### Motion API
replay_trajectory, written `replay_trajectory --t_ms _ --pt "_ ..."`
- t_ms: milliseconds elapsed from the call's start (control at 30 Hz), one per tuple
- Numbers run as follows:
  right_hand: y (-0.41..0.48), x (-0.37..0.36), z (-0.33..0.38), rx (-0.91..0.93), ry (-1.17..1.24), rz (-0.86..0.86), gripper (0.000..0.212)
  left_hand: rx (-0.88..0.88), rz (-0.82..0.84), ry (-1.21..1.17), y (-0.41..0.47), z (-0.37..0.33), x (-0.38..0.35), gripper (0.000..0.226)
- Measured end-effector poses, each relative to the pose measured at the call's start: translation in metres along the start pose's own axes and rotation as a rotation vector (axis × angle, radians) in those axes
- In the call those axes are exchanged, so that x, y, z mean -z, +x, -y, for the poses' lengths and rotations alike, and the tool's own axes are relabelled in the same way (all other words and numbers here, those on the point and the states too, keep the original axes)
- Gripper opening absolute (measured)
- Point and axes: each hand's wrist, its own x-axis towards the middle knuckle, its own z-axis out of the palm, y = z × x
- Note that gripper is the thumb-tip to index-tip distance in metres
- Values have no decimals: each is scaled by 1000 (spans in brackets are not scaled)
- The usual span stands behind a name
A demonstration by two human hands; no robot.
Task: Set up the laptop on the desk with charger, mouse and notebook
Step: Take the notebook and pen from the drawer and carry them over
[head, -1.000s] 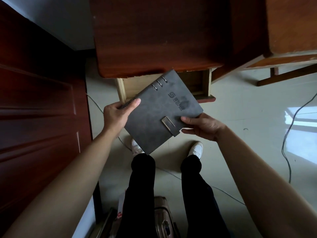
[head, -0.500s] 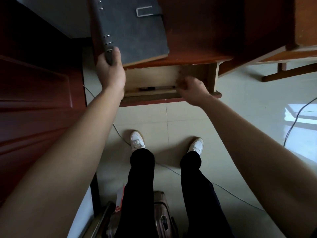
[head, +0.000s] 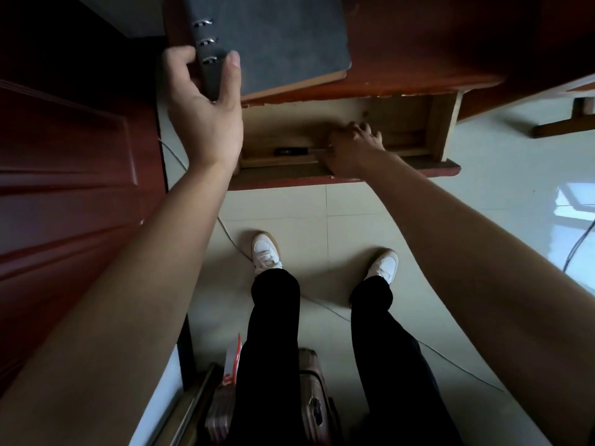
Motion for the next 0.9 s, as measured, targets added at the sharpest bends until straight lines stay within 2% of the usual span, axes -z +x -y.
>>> replay_trajectory --t_ms 100,200,333,500,633,733,833,900 --pt "0 -4 -3 34 97 -79 42 -20 -24 -26 -2 0 -1 41" --pt "-18 -5 -5 137 178 -251 32 -6 -59 -73 -4 0 -6 43" --pt "-59 -7 -17 319 283 -469 29 -2 -82 -93 -3 2 -8 42" --pt "-100 20 -11 308 496 -894 30 -17 -46 -53 -1 2 -3 41" --pt "-83 78 28 263 592 -1068 30 -37 32 35 6 -1 8 38" --pt "-58 111 58 178 542 -1084 34 -40 89 144 10 -4 17 42" --pt "-40 115 71 77 276 -830 32 -14 96 144 9 -2 21 52" --pt "-42 108 69 69 207 -773 30 58 103 104 5 1 20 58"
